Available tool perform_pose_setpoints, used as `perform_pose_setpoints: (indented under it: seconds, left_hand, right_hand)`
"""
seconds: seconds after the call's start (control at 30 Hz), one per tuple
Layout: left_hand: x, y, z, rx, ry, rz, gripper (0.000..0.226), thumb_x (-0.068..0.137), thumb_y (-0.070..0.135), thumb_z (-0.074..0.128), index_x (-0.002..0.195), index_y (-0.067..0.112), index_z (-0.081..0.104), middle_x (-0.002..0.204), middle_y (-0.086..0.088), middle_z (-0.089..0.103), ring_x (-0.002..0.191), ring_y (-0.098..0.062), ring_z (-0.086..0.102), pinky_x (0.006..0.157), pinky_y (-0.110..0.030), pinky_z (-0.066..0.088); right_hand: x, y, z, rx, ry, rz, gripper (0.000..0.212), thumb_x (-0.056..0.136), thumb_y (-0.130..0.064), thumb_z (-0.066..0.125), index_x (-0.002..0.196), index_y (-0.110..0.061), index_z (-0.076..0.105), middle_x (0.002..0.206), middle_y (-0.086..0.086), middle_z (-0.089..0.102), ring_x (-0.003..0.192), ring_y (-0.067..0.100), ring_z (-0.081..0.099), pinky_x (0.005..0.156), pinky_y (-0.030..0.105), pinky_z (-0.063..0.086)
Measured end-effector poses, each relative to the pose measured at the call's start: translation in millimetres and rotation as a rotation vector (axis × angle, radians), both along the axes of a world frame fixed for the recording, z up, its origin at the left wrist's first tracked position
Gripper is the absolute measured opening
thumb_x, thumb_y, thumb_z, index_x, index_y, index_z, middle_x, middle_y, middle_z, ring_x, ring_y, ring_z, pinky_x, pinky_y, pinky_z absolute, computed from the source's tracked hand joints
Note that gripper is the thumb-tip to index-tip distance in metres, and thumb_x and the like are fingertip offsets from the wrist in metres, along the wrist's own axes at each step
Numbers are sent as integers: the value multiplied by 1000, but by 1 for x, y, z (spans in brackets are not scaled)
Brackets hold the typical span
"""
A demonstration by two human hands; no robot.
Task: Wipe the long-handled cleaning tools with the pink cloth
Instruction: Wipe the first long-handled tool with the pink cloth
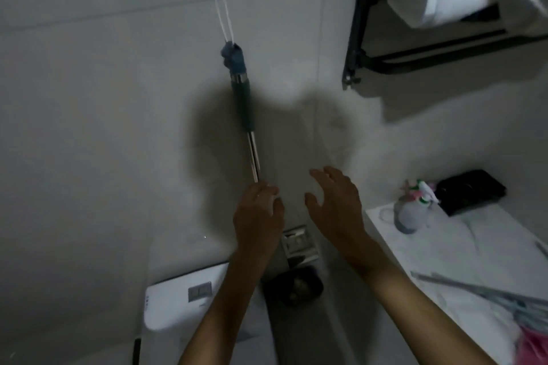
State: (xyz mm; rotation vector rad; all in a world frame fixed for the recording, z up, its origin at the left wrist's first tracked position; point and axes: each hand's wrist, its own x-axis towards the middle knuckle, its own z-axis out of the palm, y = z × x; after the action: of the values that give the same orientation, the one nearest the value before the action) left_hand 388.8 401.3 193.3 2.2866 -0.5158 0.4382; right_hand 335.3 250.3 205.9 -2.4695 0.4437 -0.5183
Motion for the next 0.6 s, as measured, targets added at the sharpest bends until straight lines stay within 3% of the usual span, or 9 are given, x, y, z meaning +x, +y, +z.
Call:
perform_pose_setpoints:
  seconds: [0.1,0.43,0.53,0.6]
  left_hand:
    - [-21,-14,-16,45,46,-52,19,85,9,71,104,11,74,117,-7,69,106,-25,66,87,-34,56]
    - [-117,-65,-75,161,32,-419,21,91,16,63,108,8,72,112,-12,70,104,-30,66,94,-38,54]
    - [-155,-88,-90,188,54,-507,29,94,22,58,114,5,71,119,-15,68,111,-31,63,98,-40,52]
    - [-179,-107,-95,200,88,-580,34,97,27,54,116,5,71,125,-16,66,115,-32,62,101,-38,48]
  right_hand:
    - [-30,-6,-14,18,12,-61,50,87,-22,72,135,-16,61,142,18,55,126,40,53,108,52,39]
    - [-156,-45,-47,2,28,-150,46,74,-9,76,119,-11,67,119,12,67,105,34,65,89,45,52]
    - [-204,-64,-52,48,56,-179,36,83,-23,63,118,-15,67,117,8,65,104,28,61,86,42,51]
    - [-237,-80,-57,69,130,-224,48,87,-39,45,128,-20,62,124,5,61,112,27,57,92,42,49]
